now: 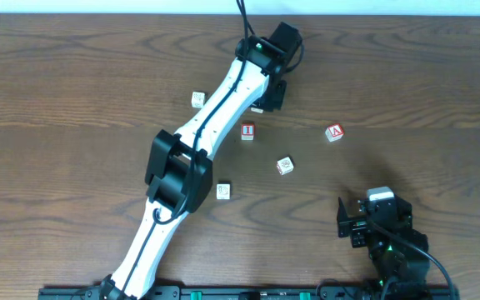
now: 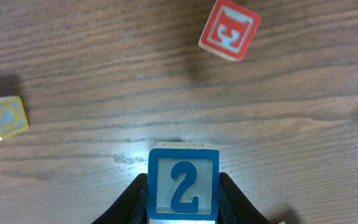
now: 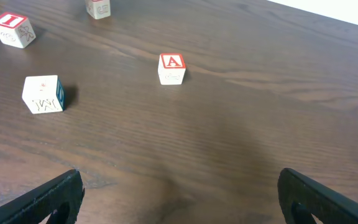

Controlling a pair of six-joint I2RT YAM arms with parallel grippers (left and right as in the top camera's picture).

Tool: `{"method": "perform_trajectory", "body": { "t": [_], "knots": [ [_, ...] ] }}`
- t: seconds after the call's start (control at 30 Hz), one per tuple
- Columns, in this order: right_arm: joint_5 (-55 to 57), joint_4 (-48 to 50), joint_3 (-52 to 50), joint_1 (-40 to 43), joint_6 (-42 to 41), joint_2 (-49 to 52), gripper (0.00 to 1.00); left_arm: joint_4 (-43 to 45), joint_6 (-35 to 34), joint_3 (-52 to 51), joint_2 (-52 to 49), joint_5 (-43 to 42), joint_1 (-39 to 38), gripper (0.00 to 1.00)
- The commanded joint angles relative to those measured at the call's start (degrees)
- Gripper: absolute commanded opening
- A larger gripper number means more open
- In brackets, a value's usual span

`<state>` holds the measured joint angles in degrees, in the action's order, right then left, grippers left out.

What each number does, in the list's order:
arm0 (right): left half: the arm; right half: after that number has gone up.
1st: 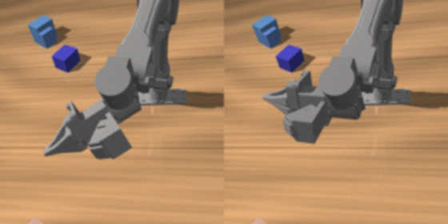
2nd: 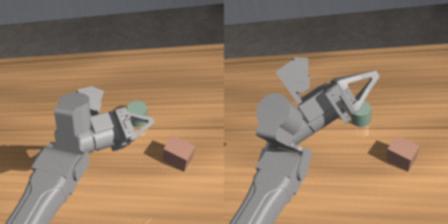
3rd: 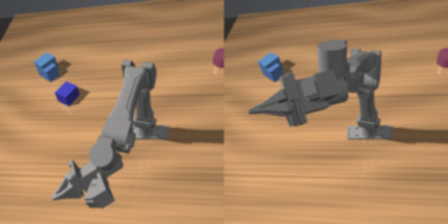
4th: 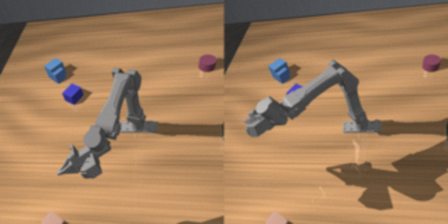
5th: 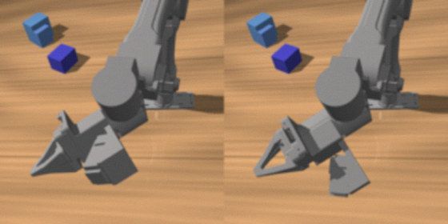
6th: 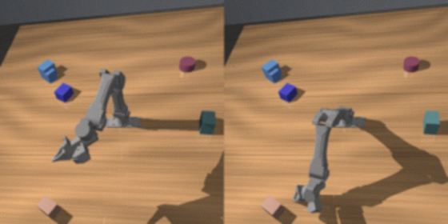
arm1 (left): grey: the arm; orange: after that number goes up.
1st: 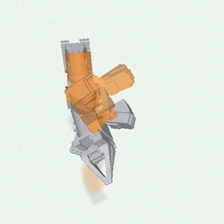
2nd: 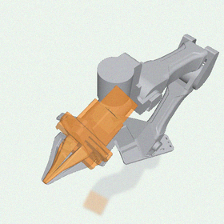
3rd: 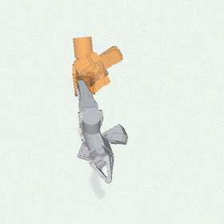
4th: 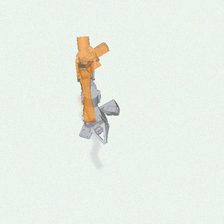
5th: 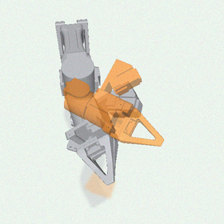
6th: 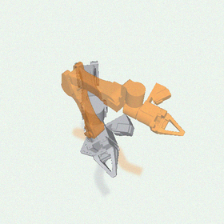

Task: Spell out Ai2
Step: 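Carry the 2 block right and set it beside the I block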

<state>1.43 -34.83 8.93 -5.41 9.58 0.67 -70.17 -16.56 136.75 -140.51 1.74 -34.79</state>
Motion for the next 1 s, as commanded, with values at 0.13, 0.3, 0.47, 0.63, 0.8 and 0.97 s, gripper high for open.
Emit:
{"method": "perform_trajectory", "body": {
  "t": [0.13,0.3,0.47,0.63,0.8,0.97],
  "knots": [
    [-0.39,0.11,-0.15,0.83,0.76,-0.35,0.99,-1.84,-1.16,1.2,2.64,1.84,-1.7,0.06],
    [-0.39,0.11,-0.15,0.83,0.79,-0.35,0.99,-1.25,-0.76,1.2,2.95,1.86,-1.95,0.06],
    [-0.39,0.11,-0.15,0.83,0.76,-0.35,0.99,-0.33,-0.83,1.2,2.95,1.81,-2.01,0.06],
    [-0.42,0.11,-0.15,0.83,0.76,-0.35,0.99,-0.35,-1.92,1.2,2.95,1.2,-2.14,0.06],
    [-0.39,0.11,-0.15,0.83,0.76,-0.35,0.99,-0.26,-1.92,1.07,2.95,1.25,-2.45,0.06],
    [-0.42,0.11,-0.15,0.83,0.76,-0.35,0.99,1.6,-1.88,0.2,5.18,2.75,-3.32,0.06]
  ]
}}
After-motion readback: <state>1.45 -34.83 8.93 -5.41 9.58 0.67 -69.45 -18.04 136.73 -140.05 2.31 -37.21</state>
